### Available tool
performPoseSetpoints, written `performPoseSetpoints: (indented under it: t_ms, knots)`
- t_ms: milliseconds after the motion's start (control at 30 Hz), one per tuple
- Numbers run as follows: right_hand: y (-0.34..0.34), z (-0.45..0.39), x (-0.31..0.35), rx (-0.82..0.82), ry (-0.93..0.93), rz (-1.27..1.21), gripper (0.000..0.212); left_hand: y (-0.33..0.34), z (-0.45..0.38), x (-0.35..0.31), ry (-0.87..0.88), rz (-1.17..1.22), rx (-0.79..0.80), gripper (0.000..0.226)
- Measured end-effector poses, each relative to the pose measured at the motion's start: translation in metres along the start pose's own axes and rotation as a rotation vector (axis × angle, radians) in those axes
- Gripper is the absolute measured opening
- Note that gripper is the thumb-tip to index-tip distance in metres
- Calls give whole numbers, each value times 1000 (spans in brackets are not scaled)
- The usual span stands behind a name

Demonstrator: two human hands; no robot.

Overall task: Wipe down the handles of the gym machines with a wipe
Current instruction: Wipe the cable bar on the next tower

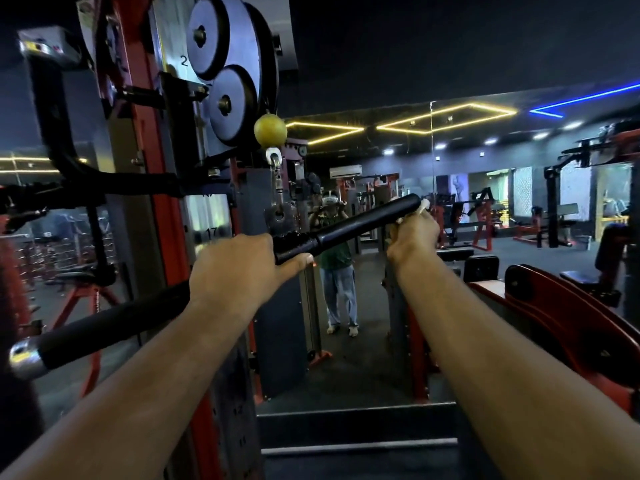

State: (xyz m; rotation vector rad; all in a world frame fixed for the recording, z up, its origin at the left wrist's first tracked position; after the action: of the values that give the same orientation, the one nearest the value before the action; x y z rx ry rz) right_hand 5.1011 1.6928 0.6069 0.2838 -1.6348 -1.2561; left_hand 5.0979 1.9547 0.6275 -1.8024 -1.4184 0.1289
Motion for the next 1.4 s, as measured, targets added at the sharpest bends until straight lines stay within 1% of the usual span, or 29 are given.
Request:
performPoseSetpoints:
  t_ms: [67,167,200,233,333,400,433,467,500,533,567,633,667,700,733,767,800,833,900,933,1000,1067,1100,1167,1200,1233,1267,1367,1400]
  knots:
    - [4,13,-25,8,-29,97,23,-1,1,-1,-8,0,6,77]
    - [3,38,-74,111,-110,350,28,-4,3,-2,5,-45,6,76]
    - [1,42,-82,123,-141,405,32,-6,2,-1,12,-65,11,76]
    - [-1,39,-82,119,-161,408,33,-6,3,-1,18,-76,16,76]
    - [-2,15,-48,72,-192,288,31,-8,4,0,27,-68,11,76]
    - [-3,-4,-16,-3,-289,328,32,-9,6,-1,34,-63,-3,76]
    - [-5,-9,-1,-59,-381,419,33,-9,6,-1,36,-58,-5,76]
    - [-6,-8,9,-115,-495,570,36,-9,6,-1,35,-53,-5,76]
    - [-4,-4,11,-124,-599,752,37,-9,6,1,35,-50,-4,77]
    - [-1,4,7,-82,-694,921,36,-9,6,2,34,-49,-1,77]
    - [4,14,-6,7,-771,1079,34,-8,6,3,33,-53,3,77]
    - [9,38,-41,275,-891,1336,38,-6,6,5,31,-68,5,76]
    - [10,49,-58,409,-976,1436,43,-6,5,6,29,-78,-2,76]
    - [8,54,-71,507,-1084,1522,48,-6,5,7,27,-87,-11,75]
    - [6,53,-73,537,-1189,1589,52,-7,5,7,28,-92,-11,76]
    - [5,45,-66,485,-1262,1633,56,-6,5,7,29,-89,-3,77]
    - [1,31,-52,381,-1286,1658,58,-6,5,7,29,-81,9,78]
    - [-4,14,-35,265,-1259,1656,59,-5,5,7,28,-71,18,78]
    - [-17,-21,5,46,-1085,1599,56,-5,5,5,25,-59,30,80]
    - [-21,-33,18,3,-1018,1546,50,-5,4,5,24,-59,36,80]
    - [-17,-33,20,0,-936,1491,41,-5,2,3,25,-57,42,80]
    - [-3,-7,-8,94,-902,1508,40,-5,0,1,27,-58,40,79]
    - [5,12,-27,195,-911,1513,43,-5,-1,0,26,-57,32,78]
    - [16,53,-58,435,-999,1545,49,-4,-2,1,26,-48,13,76]
    - [16,58,-64,518,-1079,1579,49,-4,-2,1,27,-41,11,75]
    - [18,57,-58,540,-1146,1614,49,-3,-1,1,28,-31,14,75]
    - [17,44,-44,481,-1174,1653,48,-2,-1,1,27,-23,19,75]
    - [9,-5,11,120,-1031,1657,35,-3,1,2,22,-31,17,77]
    - [5,-17,26,40,-993,1632,30,-4,1,3,23,-37,17,78]
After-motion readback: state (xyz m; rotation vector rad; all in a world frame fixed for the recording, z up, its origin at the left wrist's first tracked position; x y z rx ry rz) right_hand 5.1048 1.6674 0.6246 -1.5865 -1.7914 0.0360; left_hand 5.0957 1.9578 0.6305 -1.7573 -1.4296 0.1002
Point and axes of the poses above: each hand's wrist, its own z-axis away from the middle knuckle, its own y-axis out of the palm, x = y × z, the point moved 5 cm from there along -z, towards the middle knuckle, and after that the axes turned 13 degrees about y, right-handed, at the moved point
